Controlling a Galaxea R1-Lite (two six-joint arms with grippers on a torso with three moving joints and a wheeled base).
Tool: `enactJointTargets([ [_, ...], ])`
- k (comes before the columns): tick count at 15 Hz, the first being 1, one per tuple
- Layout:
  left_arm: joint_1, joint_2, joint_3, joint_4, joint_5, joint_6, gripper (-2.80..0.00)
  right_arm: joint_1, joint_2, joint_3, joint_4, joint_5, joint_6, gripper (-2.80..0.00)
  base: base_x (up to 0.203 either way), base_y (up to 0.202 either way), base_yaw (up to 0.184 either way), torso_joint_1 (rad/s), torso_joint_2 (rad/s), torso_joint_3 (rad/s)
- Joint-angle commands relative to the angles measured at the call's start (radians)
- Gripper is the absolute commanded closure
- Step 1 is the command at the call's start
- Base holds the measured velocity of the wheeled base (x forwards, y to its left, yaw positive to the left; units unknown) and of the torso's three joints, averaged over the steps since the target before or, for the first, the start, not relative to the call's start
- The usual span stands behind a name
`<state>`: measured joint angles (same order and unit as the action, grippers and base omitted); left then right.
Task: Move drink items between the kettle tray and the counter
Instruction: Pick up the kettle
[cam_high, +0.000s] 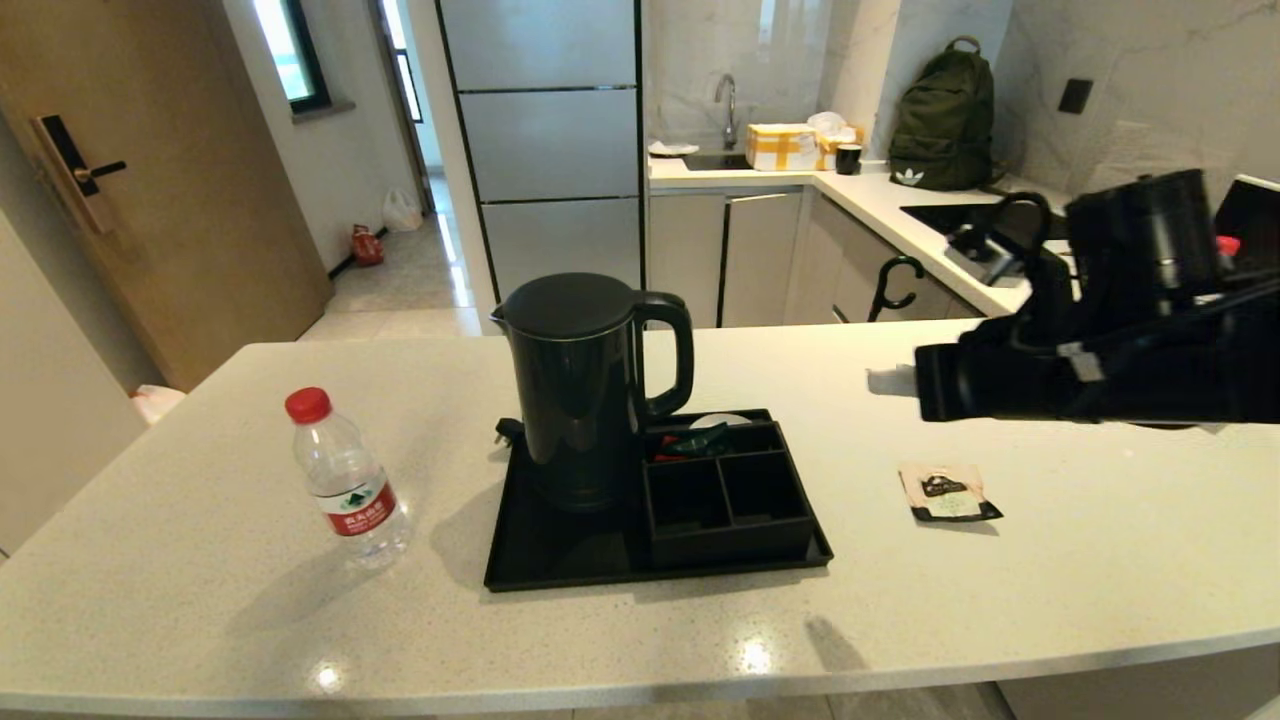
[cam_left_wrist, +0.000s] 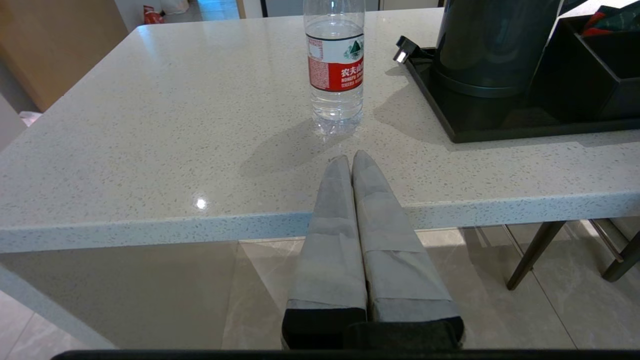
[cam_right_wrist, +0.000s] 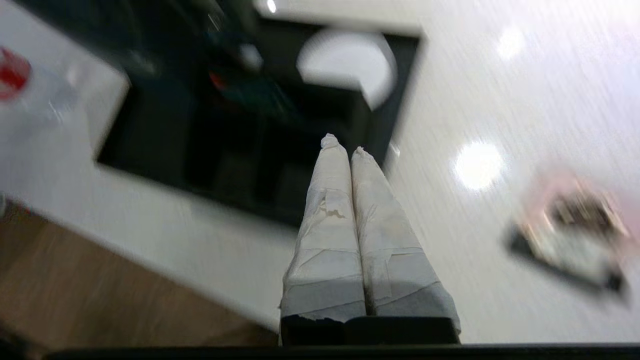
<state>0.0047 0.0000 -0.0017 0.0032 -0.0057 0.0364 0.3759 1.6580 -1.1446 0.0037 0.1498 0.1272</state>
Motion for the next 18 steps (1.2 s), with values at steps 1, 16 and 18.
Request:
enactJointTargets([
  [1, 0.0, 0.0, 0.0, 0.0, 0.0, 0.0, 0.0, 0.118, 0.162, -0.095, -0.025, -0.081, 0.037, -2.8, 0.0, 0.0, 0.0, 0.0, 0.0, 0.0],
  [16, 0.0, 0.001, 0.0, 0.0, 0.0, 0.0, 0.0, 0.312, 0.513, -0.457, -0.132, -0.591, 0.218, -2.8, 0.0, 0.0, 0.0, 0.0, 0.0, 0.0],
  [18, 0.001, 0.001, 0.0, 0.0, 0.0, 0.0, 0.0, 0.311, 0.533, -0.491, -0.133, -0.603, 0.218, -2.8, 0.0, 0.0, 0.0, 0.0, 0.0, 0.0],
])
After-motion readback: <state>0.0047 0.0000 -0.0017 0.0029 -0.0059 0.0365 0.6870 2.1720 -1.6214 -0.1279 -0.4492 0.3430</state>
